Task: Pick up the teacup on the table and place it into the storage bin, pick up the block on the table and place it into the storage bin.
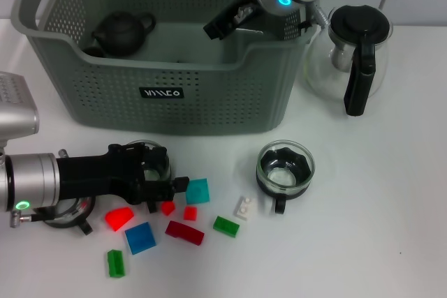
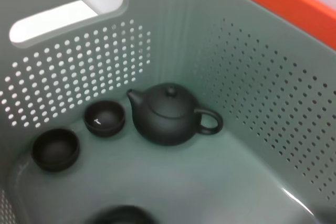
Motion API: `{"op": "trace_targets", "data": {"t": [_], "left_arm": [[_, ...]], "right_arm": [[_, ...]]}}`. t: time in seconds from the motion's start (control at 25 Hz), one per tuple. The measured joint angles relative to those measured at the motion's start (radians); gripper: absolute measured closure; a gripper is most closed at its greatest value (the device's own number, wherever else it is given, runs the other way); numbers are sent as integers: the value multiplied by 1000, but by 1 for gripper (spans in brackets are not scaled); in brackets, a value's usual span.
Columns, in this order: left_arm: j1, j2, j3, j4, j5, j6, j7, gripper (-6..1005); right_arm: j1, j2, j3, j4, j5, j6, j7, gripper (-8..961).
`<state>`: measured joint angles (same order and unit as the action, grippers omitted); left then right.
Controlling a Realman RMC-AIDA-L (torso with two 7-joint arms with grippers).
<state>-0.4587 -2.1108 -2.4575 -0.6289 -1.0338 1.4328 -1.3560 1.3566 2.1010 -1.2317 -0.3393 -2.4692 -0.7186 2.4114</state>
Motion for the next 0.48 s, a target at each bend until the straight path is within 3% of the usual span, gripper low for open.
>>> {"op": "trace_targets", "data": {"t": [0.24, 0.44, 0.48], "left_arm": [[0, -1, -2, 0, 0, 0, 0, 162], [0, 1, -5, 0, 0, 0, 0, 162], [1, 2, -6, 0, 0, 0, 0, 162]], "right_arm": [[-5, -7, 7, -56, 0, -49, 10, 626], [-54, -26, 13, -274, -1, -207, 57, 383], [-72, -30, 15, -332, -1, -237, 69, 383]]}}
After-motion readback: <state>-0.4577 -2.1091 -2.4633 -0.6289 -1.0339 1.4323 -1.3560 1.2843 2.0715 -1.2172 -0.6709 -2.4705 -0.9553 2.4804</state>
